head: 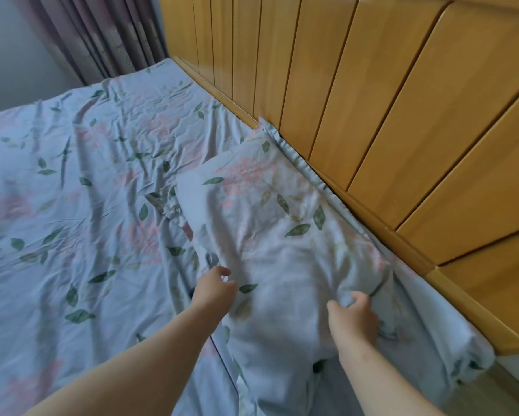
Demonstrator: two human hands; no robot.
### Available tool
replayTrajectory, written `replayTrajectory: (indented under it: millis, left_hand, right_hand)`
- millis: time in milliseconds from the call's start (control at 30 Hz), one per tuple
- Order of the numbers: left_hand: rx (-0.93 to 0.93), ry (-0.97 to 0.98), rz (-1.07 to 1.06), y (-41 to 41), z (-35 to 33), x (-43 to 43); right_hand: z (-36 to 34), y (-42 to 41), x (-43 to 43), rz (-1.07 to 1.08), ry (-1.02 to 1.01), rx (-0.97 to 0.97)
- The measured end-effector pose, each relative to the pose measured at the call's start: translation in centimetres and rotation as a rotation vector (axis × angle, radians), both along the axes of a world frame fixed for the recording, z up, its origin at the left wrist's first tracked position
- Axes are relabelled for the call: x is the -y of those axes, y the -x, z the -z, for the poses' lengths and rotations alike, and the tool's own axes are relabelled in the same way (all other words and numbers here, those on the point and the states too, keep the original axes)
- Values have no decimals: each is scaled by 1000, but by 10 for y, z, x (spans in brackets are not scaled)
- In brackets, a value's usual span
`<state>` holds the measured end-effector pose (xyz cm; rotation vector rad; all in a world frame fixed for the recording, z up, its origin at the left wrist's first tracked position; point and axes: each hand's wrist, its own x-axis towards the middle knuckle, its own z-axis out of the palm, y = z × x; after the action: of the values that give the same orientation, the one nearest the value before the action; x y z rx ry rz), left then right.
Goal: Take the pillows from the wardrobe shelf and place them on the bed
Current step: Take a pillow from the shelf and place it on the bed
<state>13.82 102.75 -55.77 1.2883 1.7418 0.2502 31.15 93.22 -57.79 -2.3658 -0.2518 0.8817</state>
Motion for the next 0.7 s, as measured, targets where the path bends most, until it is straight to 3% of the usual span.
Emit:
replayTrajectory:
  millis: [700]
  left_hand:
    - [443,-119,406,86,-219,157]
  right_hand:
    - [-228,160,157,83,-427,-52]
